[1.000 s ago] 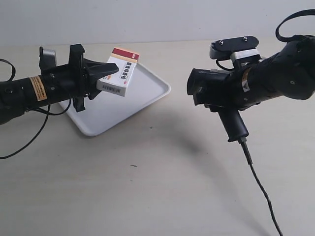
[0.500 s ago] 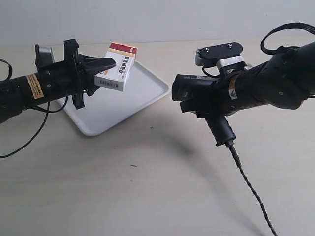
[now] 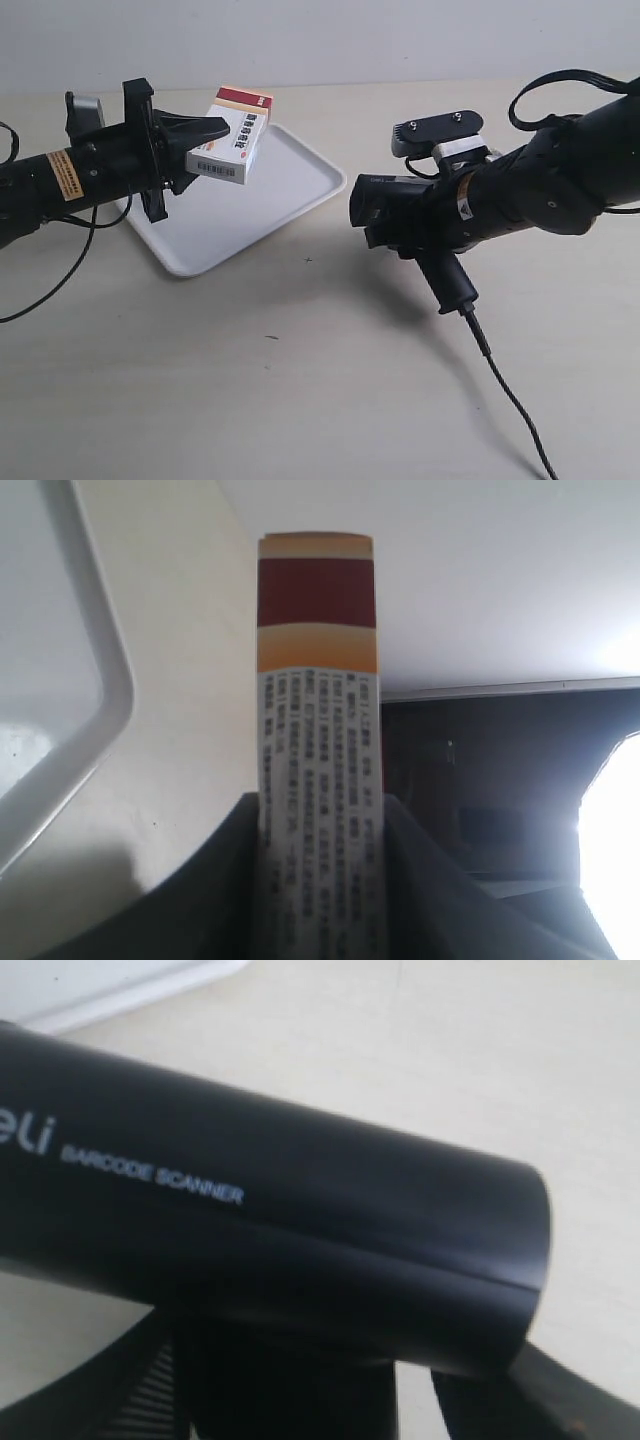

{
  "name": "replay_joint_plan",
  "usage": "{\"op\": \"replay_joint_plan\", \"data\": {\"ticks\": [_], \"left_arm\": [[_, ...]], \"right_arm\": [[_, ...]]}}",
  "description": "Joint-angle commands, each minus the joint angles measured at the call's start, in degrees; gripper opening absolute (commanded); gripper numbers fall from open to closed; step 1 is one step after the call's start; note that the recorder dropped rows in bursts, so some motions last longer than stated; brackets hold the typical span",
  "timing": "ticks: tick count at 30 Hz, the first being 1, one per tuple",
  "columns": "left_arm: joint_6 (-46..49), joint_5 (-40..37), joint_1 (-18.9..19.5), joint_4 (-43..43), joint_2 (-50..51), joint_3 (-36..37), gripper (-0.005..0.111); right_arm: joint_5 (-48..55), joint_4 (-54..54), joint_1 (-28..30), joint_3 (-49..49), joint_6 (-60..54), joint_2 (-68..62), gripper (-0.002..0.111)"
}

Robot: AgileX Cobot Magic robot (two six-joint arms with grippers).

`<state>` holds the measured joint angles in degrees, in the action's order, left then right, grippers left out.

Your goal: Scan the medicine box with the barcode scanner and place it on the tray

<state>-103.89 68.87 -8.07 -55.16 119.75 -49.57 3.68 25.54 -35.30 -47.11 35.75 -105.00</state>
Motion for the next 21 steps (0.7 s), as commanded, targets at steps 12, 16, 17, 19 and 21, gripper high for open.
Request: {"op": "replay_joint_plan", "data": {"ticks": [12, 16, 17, 19, 21], "left_arm": [[0.2, 1.1, 0.2, -0.3, 0.0, 0.2, 0.000], [0.1, 1.1, 0.2, -0.3, 0.0, 0.2, 0.000], [0.1, 1.1, 0.2, -0.3, 0.0, 0.2, 0.000], [0.1, 1.1, 0.2, -0.3, 0.0, 0.2, 0.000], [0.1, 1.1, 0.2, -0.3, 0.0, 0.2, 0.000]], "right_arm": [[3.7, 4.6, 0.7, -3.9, -2.7, 3.8, 0.000], [3.9, 4.6, 1.7, -4.8, -2.6, 3.8, 0.000], [4.0, 5.0, 2.0, -4.8, -2.6, 3.8, 0.000], [5.1, 5.1, 2.1, -4.7, -2.6, 3.8, 0.000], [5.4, 5.1, 2.1, -4.7, -2.6, 3.4, 0.000]]}}
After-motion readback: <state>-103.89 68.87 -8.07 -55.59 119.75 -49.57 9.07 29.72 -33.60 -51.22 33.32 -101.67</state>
